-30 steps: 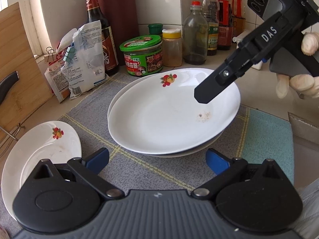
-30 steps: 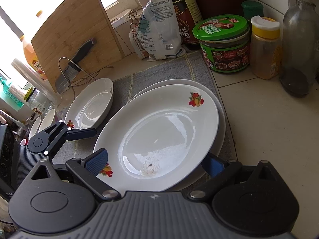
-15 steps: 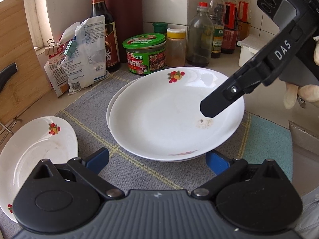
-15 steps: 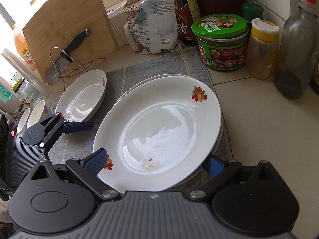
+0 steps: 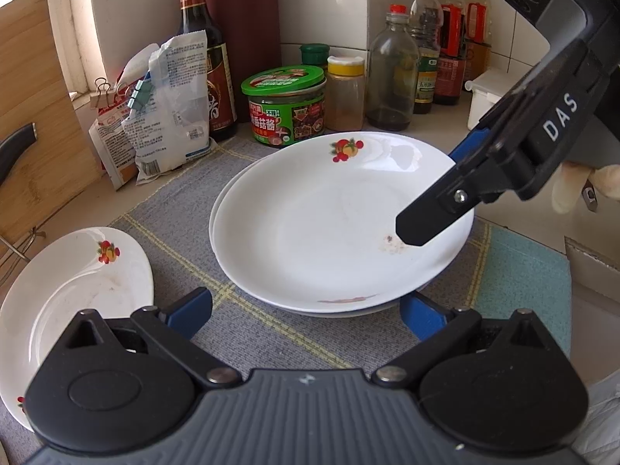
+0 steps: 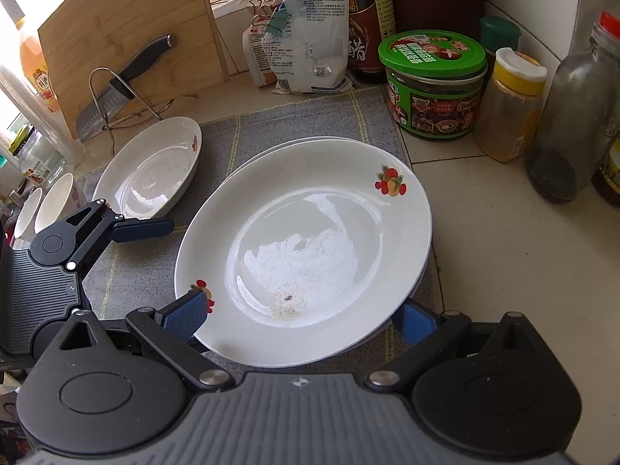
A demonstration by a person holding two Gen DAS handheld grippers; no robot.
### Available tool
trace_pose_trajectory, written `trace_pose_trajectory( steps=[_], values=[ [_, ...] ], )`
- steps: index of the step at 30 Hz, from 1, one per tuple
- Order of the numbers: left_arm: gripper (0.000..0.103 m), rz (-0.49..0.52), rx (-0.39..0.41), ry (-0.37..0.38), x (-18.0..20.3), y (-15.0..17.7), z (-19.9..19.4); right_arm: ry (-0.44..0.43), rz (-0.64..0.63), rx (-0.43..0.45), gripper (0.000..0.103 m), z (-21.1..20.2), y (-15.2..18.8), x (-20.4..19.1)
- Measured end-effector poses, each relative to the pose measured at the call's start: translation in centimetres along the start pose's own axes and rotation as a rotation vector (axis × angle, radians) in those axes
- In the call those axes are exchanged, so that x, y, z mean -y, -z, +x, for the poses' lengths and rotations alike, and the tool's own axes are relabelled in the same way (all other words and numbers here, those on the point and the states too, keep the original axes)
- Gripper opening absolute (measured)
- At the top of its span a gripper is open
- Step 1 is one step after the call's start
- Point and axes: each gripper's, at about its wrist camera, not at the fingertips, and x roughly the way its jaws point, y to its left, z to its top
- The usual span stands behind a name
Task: Organize plates and bowls
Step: 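Open the right tool and withdraw it from the plate stack, then move the left tool toward the flower-print plate by the cutting board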
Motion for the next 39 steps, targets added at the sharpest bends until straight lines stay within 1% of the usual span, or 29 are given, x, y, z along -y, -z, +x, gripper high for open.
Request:
trace_pose_trajectory(
  steps=[10, 15, 18, 21, 26, 31, 34, 36, 38, 39],
  values=[
    [0.102, -0.011, 0.007, -0.002, 0.2, 0.0, -0.3, 0.041, -0.022, -0.004, 0.102, -0.2, 0.3, -0.2],
    [0.102, -0.035, 0.036, 0.001, 0.1, 0.3, -1.4, 0.031, -0.072, 0.072, 0.103, -1.4, 0.3, -1.1],
    [0.102, -0.045, 0.055, -0.023, 0.0, 0.6, -2.5, 0.011, -0.087, 0.117, 0.103, -1.9, 0.4, -1.8],
    [0.102, -0.061, 0.062, -0.059, -0.4, 1.2, -4.0, -0.007, -0.105, 0.156, 0.103, -2.1, 0.7, -2.9],
    [0.102, -0.117, 0.058, -0.141, -1.8, 3.1, -6.9, -0.001, -0.164, 0.209, 0.103, -2.0, 1.7, -6.0],
    [0.102, -0.177, 0.043, -0.214, -4.2, 5.6, -10.3, -0.016, -0.208, 0.228, 0.103, -1.2, 2.8, -9.9],
    [0.102, -0.206, 0.038, -0.252, -5.4, 6.8, -12.1, 0.001, -0.253, 0.230, 0.103, -0.4, 3.3, -12.7],
    [0.102, -0.222, 0.031, -0.273, -6.1, 7.3, -12.9, -0.015, -0.282, 0.217, 0.103, 0.3, 3.6, -14.2],
    [0.102, -0.209, 0.010, -0.315, -6.5, 7.6, -13.3, -0.039, -0.293, 0.224, 0.103, 0.9, 3.8, -15.1],
    [0.102, -0.218, 0.003, -0.334, -6.8, 7.8, -13.4, -0.049, -0.308, 0.216, 0.103, 1.2, 3.8, -15.5]
  ],
)
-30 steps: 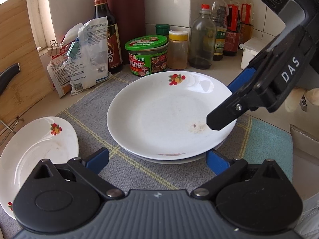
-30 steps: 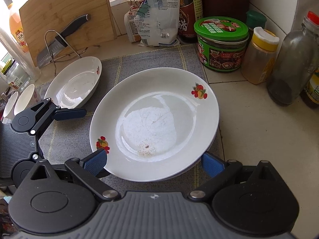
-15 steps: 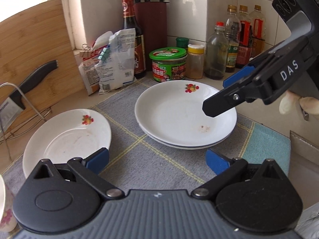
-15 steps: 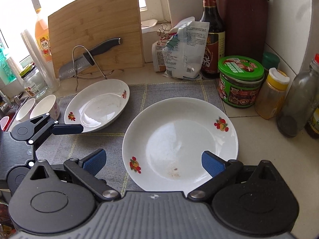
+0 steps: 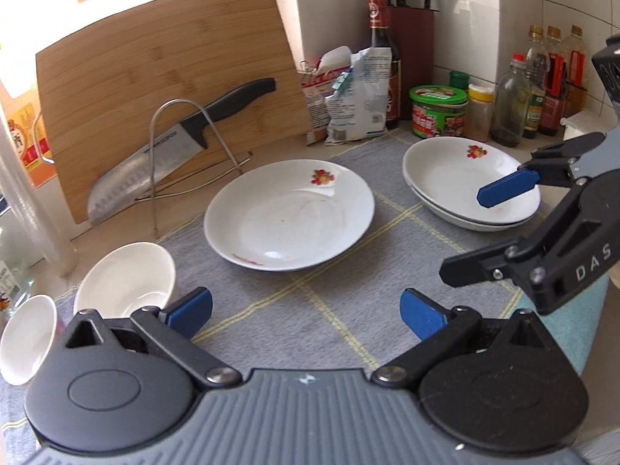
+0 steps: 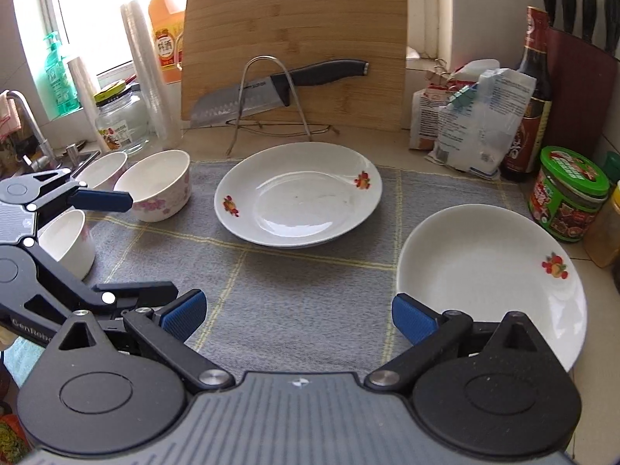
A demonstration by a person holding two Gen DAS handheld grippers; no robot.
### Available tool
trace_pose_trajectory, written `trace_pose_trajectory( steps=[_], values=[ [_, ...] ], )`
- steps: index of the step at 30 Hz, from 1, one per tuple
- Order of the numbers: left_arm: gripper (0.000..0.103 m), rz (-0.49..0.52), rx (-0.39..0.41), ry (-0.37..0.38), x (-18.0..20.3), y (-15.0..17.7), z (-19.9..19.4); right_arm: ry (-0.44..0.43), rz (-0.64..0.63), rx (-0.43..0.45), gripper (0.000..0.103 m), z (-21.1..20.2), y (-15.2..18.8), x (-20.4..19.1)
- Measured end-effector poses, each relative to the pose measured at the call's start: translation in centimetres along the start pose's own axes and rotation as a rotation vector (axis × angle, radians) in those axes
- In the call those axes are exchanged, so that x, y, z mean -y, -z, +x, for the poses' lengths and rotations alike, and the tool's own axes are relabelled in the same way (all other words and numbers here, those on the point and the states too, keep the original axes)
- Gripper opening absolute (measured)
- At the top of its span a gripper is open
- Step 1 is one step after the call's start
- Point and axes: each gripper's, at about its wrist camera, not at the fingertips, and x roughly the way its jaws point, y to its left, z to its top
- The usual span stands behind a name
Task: Organize plates and bowls
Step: 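Move the left tool toward the flower-print plate by the cutting board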
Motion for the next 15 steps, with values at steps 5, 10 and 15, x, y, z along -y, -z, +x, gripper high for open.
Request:
trace_pose_trajectory(
  steps=[5, 10, 15],
  values=[
    [0.102, -0.027, -0.023, -0.048, -1.2, -0.2, -0.8, -0.031, -0.146, 0.044, 0.103, -0.1, -0.3, -1.5],
    [0.102, -0.084, -0.064, -0.128, -2.7, -1.2, -0.2, -0.079, -0.183, 0.038, 0.103, 1.7, -0.6, -0.9],
    [0.102, -0.122, -0.082, -0.099, -3.9, -3.2, 1.1, -0.049, -0.194, 0.006, 0.103, 4.7, -0.8, -1.6]
  ],
)
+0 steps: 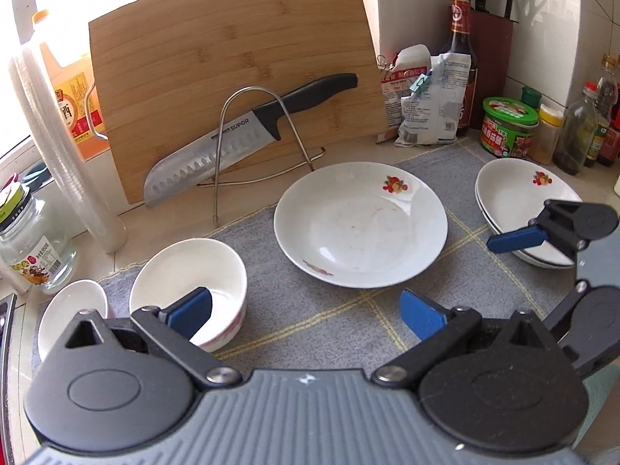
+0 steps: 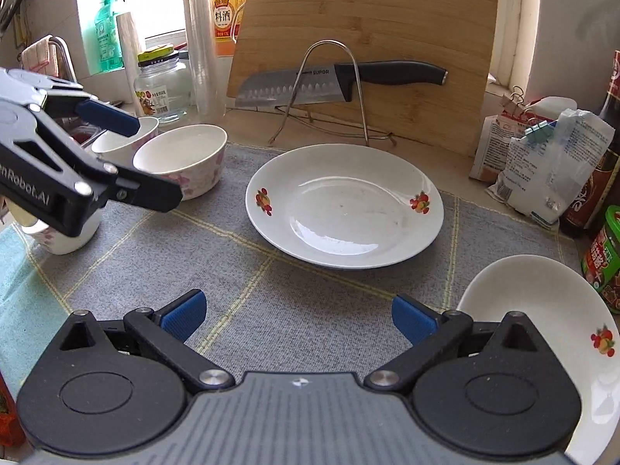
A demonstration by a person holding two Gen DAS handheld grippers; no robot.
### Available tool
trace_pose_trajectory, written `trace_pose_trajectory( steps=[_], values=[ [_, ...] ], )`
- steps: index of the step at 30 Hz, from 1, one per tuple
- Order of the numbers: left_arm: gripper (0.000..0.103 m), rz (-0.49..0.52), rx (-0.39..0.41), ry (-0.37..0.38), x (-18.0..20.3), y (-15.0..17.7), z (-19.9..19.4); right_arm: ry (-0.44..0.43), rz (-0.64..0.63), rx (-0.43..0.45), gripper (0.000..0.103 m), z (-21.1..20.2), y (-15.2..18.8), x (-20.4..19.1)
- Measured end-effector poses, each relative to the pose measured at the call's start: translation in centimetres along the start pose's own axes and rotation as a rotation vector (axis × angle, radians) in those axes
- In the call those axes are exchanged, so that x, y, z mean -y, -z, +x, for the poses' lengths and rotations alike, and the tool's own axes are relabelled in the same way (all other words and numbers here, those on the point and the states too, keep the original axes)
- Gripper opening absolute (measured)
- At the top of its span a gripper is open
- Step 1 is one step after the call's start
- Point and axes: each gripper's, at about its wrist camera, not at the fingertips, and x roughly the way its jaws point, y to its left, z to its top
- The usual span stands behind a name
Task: Organize plates and bowls
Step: 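Move the left tool toward the flower-print plate by the cutting board, then grasp the rim of the flower-print plate with the left tool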
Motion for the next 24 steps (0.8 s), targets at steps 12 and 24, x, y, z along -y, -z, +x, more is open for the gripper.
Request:
trace_pose_trajectory(
  steps=[12, 24],
  values=[
    [0.102, 0.012, -0.034, 0.147, -1.6, -6.1, 7.1, 0.115, 0.082, -0.051, 0.103, 4.8, 0.1, -0.4],
    [0.102, 0.037, -0.149, 0.250, -2.0, -8.8, 14.5, 0.152, 0.116, -0.068, 0.103, 5.9, 0.4, 0.1]
  ],
)
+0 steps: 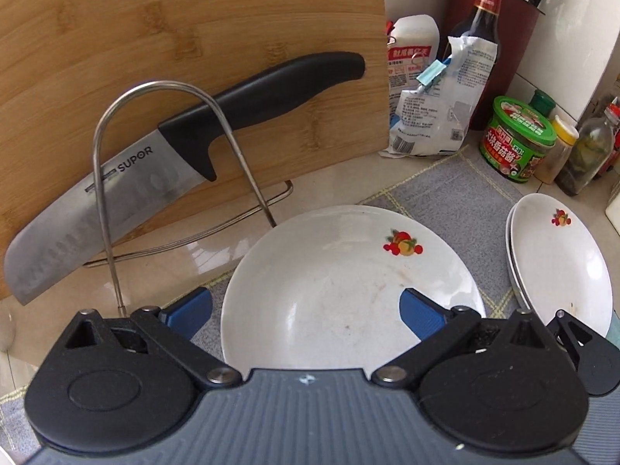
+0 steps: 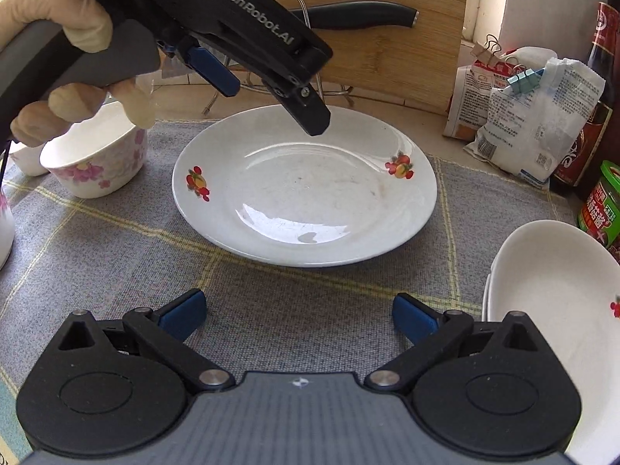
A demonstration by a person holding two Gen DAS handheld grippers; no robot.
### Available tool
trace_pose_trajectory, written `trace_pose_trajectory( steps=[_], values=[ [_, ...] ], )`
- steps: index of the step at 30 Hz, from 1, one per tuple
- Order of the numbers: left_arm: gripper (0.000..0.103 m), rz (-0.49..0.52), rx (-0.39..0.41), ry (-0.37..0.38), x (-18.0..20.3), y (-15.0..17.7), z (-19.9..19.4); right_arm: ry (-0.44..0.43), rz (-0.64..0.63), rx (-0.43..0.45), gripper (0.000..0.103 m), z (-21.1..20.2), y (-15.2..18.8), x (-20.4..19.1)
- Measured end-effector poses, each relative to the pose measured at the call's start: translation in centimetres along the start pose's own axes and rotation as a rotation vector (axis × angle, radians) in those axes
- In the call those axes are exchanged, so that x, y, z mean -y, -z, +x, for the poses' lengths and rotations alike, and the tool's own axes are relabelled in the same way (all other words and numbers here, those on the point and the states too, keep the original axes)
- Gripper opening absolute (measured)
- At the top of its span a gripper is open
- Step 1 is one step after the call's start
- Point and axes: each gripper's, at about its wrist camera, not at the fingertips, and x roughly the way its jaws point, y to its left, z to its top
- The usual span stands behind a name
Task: Organize plates and bowls
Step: 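Grasp the rim of the flower-print plate with the left tool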
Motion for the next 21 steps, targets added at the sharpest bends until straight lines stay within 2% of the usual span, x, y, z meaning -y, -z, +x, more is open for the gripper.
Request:
trace_pose_trajectory(
  steps=[8, 12, 21],
  values=[
    [0.100, 0.058, -0.049, 0.029, 0.0, -1.8, 2.7, 0.005, 0.003, 0.005, 0.103, 0.2, -0.3, 0.1],
    [0.093, 0.089, -0.088, 0.046, -0.1, -2.2, 3.7, -0.001, -0.005, 0.002, 0.103, 0.4, -0.7, 0.2],
    [0.089, 0.138, -0.134, 0.094, -0.3, -3.0, 4.7, -0.018, -0.026, 0.009, 0.103, 0.7, -1.1, 0.4]
  ],
)
